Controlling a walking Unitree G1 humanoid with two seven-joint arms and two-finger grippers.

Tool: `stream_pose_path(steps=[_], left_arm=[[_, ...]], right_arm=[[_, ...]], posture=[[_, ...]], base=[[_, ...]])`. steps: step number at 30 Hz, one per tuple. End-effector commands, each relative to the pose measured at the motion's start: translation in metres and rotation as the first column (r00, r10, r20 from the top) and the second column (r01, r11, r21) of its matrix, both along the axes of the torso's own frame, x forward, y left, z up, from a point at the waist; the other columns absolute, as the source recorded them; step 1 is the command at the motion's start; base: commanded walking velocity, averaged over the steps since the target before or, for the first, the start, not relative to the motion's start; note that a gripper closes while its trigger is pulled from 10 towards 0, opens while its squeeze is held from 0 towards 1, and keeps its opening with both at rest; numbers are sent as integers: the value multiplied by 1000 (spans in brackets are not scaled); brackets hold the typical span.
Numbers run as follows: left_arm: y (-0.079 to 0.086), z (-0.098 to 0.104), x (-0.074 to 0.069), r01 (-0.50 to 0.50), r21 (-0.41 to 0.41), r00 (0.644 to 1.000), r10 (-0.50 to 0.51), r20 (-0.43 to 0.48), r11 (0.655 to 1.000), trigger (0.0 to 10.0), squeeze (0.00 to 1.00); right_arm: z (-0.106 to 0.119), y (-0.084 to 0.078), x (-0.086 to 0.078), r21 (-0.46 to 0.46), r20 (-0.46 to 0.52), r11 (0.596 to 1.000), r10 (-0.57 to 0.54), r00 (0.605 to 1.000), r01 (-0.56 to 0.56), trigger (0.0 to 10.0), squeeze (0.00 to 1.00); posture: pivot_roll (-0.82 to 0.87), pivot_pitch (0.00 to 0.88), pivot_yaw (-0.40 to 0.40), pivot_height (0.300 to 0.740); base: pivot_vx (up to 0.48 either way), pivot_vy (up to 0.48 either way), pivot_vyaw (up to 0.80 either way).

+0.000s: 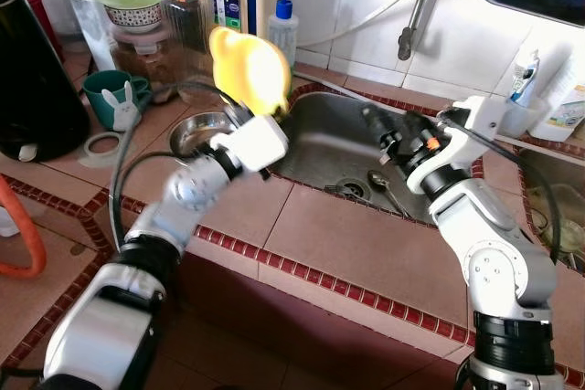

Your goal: Kitchen organization

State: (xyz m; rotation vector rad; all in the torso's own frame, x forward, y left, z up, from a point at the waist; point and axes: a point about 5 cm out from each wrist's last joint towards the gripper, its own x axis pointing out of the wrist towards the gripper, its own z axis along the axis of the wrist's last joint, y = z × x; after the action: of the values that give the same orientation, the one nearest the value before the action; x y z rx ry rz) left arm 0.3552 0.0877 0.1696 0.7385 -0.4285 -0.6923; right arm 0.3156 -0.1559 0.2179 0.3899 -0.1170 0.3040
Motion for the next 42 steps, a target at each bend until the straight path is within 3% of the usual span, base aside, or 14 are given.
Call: stream_pose_path(steps=[1, 8, 12, 22, 29, 30, 31, 32, 33, 42], left_arm=[[-17, 3, -11, 95, 32, 993, -97, 65, 995, 0, 0], [-35, -9, -25, 200, 111, 975, -209, 74, 974, 0, 0], [-49, -18, -33, 265, 179, 958, -280, 62, 947, 0, 0], [-60, -24, -32, 254, 168, 965, -261, 17, 952, 0, 0], [-59, -22, -30, 241, 177, 967, -251, 33, 954, 39, 0], [-59, -22, -30, 241, 179, 967, -251, 35, 954, 157, 0], [-59, -22, -30, 241, 183, 967, -252, 37, 953, 157, 0], [-59, -22, -30, 241, 183, 967, -252, 37, 953, 157, 0], [-59, -22, -30, 240, 185, 967, -251, 38, 953, 118, 0], [-59, -27, -33, 243, 199, 967, -254, 34, 949, 706, 0]], right_arm=[[6, -8, 4, 6, 11, 999, -38, 999, 37, 10000, 0], [9, -7, 8, -7, -14, 1000, -4, 1000, 4, 10000, 0], [16, 1, 10, -42, -20, 996, 79, 997, -80, 10000, 0], [5, 25, -6, -111, -94, 955, 266, 959, -276, 10000, 0], [-5, 19, -2, -212, -147, 952, 191, 971, -219, 10000, 0], [-5, 17, 0, -224, -149, 955, 163, 975, -194, 8275, 0], [-5, 15, 2, -233, -146, 958, 136, 980, -168, 3255, 0], [-5, 15, 2, -233, -146, 958, 136, 980, -168, 3255, 0], [-4, 14, 3, -236, -147, 959, 121, 982, -154, 0, 0], [-4, 8, 10, -281, -141, 958, 14, 990, -53, 0, 0]], posture=[[188, 0, -49, 740], [189, 0, -55, 740], [188, 0, -55, 740], [179, 0, -53, 740], [183, 0, -52, 740], [183, 0, -53, 740], [184, 0, -53, 740], [184, 0, -53, 740], [184, 0, -53, 740], [188, 0, -54, 740]], base=[[0, 0, 0], [0, 0, 0], [0, 0, 0], [0, 0, 0], [0, 0, 0], [0, 0, 0], [0, 0, 0], [0, 0, 0], [0, 0, 0], [0, 0, 0]])
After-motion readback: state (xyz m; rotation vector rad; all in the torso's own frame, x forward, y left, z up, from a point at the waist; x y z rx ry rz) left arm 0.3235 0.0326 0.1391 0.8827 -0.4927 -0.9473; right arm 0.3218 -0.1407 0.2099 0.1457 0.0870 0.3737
